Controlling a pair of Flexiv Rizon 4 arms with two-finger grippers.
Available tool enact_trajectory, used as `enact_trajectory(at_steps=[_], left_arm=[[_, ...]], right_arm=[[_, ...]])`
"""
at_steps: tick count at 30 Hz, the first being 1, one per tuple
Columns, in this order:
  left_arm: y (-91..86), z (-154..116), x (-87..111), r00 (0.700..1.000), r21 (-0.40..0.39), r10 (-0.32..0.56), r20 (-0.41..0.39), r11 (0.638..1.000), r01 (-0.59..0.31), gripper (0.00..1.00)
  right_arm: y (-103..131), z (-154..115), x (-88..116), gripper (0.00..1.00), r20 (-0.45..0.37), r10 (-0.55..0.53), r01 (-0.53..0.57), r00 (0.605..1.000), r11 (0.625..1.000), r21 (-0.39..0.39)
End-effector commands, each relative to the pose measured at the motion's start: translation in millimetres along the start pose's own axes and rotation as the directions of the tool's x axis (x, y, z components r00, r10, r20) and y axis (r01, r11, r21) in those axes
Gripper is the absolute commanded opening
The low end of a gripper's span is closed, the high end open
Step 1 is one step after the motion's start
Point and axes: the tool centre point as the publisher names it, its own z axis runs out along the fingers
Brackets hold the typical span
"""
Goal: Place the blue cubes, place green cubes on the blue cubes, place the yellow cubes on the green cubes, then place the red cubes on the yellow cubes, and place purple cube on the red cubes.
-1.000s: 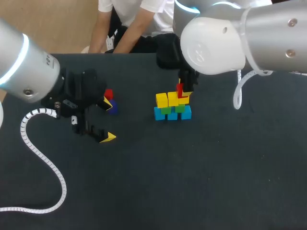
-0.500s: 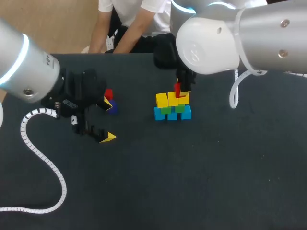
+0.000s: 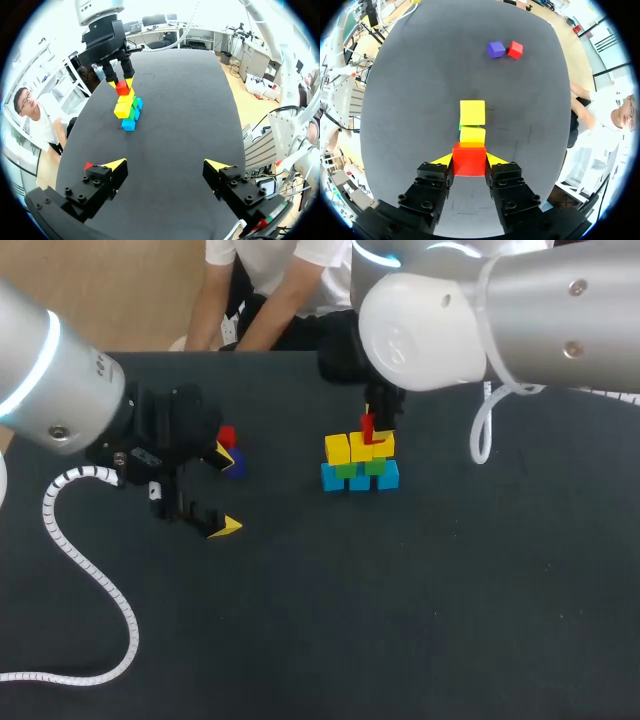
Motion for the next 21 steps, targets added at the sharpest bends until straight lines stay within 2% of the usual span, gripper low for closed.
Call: enact_trajectory(at_steps=[1,21], left_arm=[[0.5,-0.8,2.1,1.000,0.003,0.004,0.007,1.000,-0.004,1.00],[0.5,-0.8,2.1,1.000,0.003,0.004,0.007,1.000,-0.004,1.00]], right_arm=[[-3.6,1.5,-0.2,0.00,0.002,0.001,-0.001,1.000,1.000,-0.009],[-5.6,3.2,0.8,0.00,-0.003,0.003,-0.003,1.000,1.000,-0.013]])
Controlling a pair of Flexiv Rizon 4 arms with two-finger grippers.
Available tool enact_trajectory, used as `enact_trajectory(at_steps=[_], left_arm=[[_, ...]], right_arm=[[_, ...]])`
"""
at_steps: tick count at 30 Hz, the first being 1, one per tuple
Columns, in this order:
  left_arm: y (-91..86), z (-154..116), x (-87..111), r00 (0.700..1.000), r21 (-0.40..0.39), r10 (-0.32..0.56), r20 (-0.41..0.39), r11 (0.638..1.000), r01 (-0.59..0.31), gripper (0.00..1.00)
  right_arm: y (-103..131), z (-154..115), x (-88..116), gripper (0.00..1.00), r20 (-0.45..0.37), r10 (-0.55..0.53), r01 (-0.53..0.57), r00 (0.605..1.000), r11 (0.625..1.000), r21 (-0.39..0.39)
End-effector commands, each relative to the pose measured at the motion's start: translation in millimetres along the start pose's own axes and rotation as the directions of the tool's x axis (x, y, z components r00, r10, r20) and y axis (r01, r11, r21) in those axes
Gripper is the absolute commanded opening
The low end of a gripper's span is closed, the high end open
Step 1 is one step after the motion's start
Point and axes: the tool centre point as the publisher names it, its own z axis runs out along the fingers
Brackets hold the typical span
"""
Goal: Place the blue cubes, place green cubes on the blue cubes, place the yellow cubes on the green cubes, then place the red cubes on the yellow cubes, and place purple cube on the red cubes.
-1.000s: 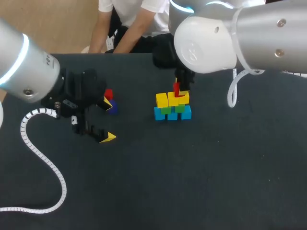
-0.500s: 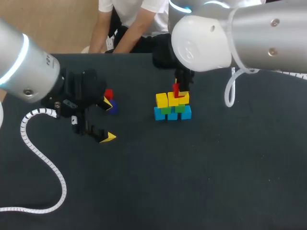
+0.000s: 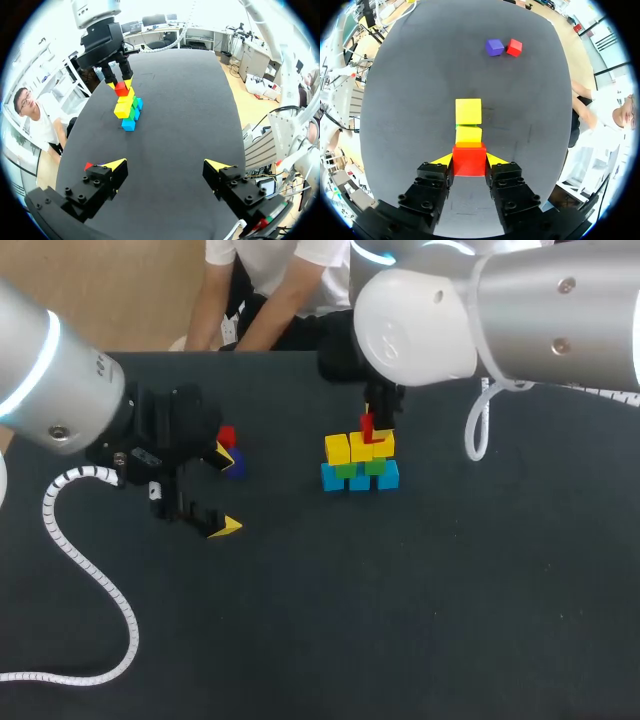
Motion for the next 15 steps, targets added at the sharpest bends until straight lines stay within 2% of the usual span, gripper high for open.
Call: enact_trajectory(at_steps=[1,3,7,9,10,15], left_arm=[[0.5,-0.8,2.1,1.000,0.003,0.004,0.007,1.000,-0.004,1.00],[0.5,-0.8,2.1,1.000,0.003,0.004,0.007,1.000,-0.004,1.00],[0.5,-0.8,2.1,1.000,0.003,0.004,0.007,1.000,-0.004,1.00],[0.5,-0.8,2.1,1.000,0.003,0.004,0.007,1.000,-0.004,1.00],[0.5,-0.8,2.1,1.000,0.003,0.004,0.007,1.000,-0.004,1.00],[0.5,-0.8,2.1,1.000,0.003,0.004,0.007,1.000,-0.004,1.00]], right_arm=[[-1.0,0.3,-0.3,0.00,0.001,0.000,0.000,1.000,1.000,-0.003],[-1.1,0.4,-0.6,0.00,0.001,0.000,0.000,1.000,1.000,-0.003],[-0.6,0.6,-1.4,0.26,-0.001,0.001,-0.001,1.000,1.000,-0.004],[-0.2,0.4,-1.8,0.56,0.000,0.003,-0.003,1.000,1.000,-0.004],[0.0,0.2,-1.9,1.00,-0.001,0.003,-0.003,1.000,1.000,-0.004],[0.1,-2.6,-1.3,1.00,-0.002,0.008,-0.008,1.000,1.000,0.002]])
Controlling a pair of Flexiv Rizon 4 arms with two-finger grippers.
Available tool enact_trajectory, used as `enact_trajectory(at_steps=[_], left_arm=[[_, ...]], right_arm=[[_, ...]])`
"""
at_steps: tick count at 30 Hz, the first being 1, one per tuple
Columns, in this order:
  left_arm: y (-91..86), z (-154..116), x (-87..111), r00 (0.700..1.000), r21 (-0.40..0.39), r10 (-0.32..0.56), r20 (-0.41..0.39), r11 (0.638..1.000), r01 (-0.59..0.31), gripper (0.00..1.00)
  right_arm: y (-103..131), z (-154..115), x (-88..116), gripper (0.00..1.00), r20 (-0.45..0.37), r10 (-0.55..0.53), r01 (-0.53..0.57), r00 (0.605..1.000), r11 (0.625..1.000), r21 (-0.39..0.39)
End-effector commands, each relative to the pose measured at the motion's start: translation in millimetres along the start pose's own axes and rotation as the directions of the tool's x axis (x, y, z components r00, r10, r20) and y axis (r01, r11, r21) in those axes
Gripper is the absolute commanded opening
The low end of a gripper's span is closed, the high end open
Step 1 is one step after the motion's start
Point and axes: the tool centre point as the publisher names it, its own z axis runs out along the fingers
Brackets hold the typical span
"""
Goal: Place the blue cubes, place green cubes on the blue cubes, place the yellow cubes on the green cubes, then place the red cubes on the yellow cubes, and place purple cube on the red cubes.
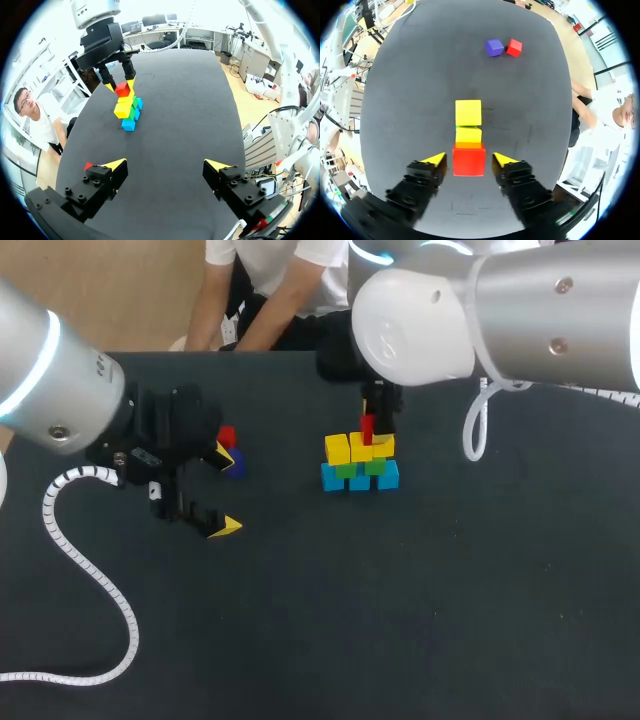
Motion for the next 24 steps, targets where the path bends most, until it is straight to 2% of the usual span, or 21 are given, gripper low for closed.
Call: enact_trajectory(at_steps=[1,11,14,20,24], left_arm=[[0.5,-0.8,2.1,1.000,0.003,0.004,0.007,1.000,-0.004,1.00],[0.5,-0.8,2.1,1.000,0.003,0.004,0.007,1.000,-0.004,1.00],[0.5,-0.8,2.1,1.000,0.003,0.004,0.007,1.000,-0.004,1.00],[0.5,-0.8,2.1,1.000,0.003,0.004,0.007,1.000,-0.004,1.00],[0.5,-0.8,2.1,1.000,0.003,0.004,0.007,1.000,-0.004,1.00]], right_arm=[[0.0,-3.0,0.4,1.00,0.001,0.002,-0.002,1.000,1.000,0.004],[-1.5,-9.3,4.0,1.00,0.020,0.010,-0.010,1.000,1.000,0.019],[-1.7,-13.9,9.6,1.00,0.080,0.023,-0.024,0.996,1.000,0.014],[0.8,-23.8,24.1,1.00,0.107,0.041,-0.044,0.993,0.999,0.028],[2.9,-33.9,37.1,1.00,0.180,0.058,-0.065,0.982,0.997,0.033]])
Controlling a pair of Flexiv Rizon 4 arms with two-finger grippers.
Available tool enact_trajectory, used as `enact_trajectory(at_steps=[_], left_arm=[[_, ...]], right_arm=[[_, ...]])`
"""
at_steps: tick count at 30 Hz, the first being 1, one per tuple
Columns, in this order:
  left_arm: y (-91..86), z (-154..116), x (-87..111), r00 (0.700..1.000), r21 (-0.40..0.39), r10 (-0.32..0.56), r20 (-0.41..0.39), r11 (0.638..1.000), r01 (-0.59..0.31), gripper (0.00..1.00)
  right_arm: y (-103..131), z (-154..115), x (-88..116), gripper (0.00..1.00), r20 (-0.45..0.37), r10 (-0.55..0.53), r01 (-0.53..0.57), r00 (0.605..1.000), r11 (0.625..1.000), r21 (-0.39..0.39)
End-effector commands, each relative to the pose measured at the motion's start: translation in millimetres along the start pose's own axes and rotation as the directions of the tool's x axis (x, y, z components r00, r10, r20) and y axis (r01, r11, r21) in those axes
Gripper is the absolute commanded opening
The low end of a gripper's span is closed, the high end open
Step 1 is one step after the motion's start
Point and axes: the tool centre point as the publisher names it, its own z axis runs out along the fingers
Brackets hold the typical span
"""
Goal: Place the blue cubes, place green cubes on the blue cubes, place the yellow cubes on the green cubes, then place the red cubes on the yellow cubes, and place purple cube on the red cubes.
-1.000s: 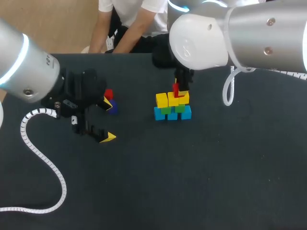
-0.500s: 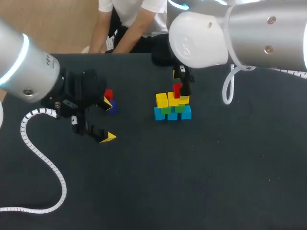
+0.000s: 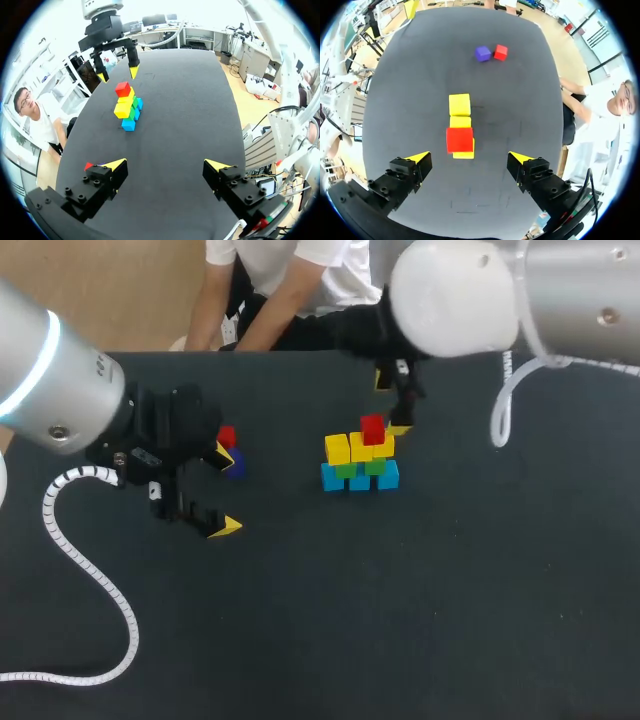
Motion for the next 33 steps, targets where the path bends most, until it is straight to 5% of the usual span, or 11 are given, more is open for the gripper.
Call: enact_trajectory(at_steps=[1,22,33], left_arm=[[0.5,-0.8,2.2,1.000,0.003,0.004,0.007,1.000,-0.004,1.00],[0.5,-0.8,2.2,1.000,0.003,0.004,0.007,1.000,-0.004,1.00],[0.5,-0.8,2.2,1.000,0.003,0.004,0.007,1.000,-0.004,1.00]], right_arm=[[10.8,-12.8,18.7,1.00,0.081,0.012,-0.014,0.997,1.000,0.018],[28.8,-38.5,48.9,1.00,0.221,0.074,-0.084,0.972,0.996,0.036],[40.9,-48.7,54.3,1.00,0.448,0.057,-0.060,0.892,0.998,-0.007]])
